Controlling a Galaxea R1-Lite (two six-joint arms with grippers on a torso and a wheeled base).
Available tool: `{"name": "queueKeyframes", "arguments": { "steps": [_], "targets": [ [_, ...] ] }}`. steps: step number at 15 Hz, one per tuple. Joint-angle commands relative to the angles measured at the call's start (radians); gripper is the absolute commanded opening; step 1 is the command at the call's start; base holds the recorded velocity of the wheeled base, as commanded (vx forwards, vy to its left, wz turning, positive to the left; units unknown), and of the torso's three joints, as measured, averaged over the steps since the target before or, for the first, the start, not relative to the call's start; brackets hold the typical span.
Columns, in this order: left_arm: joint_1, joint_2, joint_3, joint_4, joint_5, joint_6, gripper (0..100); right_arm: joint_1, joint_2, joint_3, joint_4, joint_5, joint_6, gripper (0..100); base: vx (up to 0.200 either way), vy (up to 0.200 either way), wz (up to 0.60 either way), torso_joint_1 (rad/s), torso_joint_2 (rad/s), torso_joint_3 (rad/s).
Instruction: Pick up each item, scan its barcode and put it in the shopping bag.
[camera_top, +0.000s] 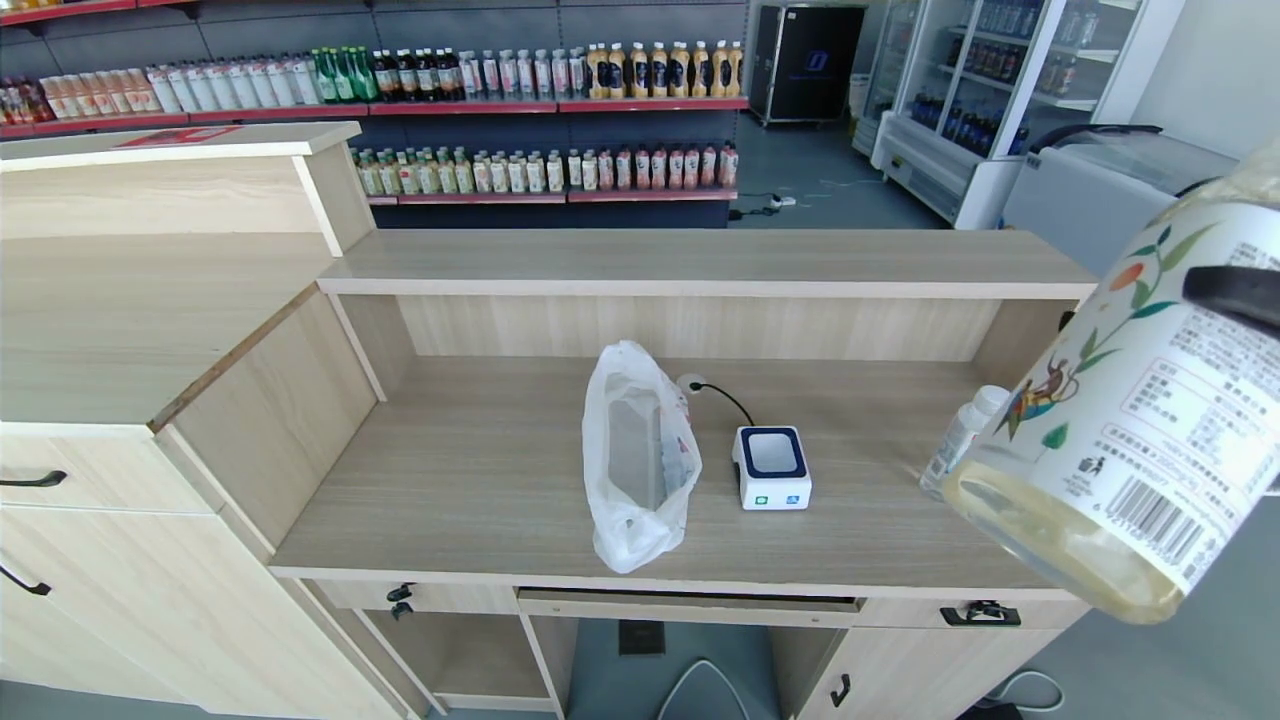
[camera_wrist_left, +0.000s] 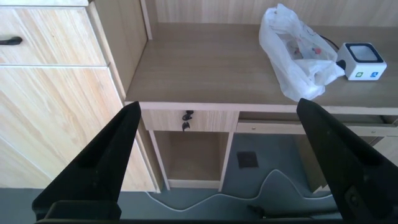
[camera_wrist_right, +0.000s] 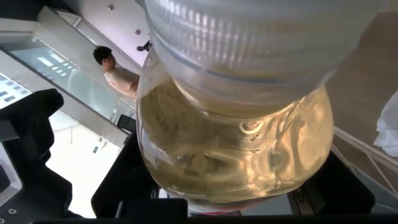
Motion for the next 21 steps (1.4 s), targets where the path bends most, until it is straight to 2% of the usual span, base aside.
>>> {"name": "queueKeyframes", "arguments": {
  "steps": [1,6,21],
  "targets": [
    [0.0,0.0,0.0,0.0,0.0,0.0,100,0.0,-0.02,0.014,0.012,0.002,0.002,0,0.0,0.0,0.0,0.0,0.0,0.0],
    [0.0,0.0,0.0,0.0,0.0,0.0,100,0.004,-0.074,0.034,0.072,0.015,0.002,0,0.0,0.0,0.0,0.0,0.0,0.0],
    [0.0,0.0,0.0,0.0,0.0,0.0,100,0.027,-0.101,0.034,0.071,0.017,0.002,0,0.0,0.0,0.0,0.0,0.0,0.0]
  ]
}}
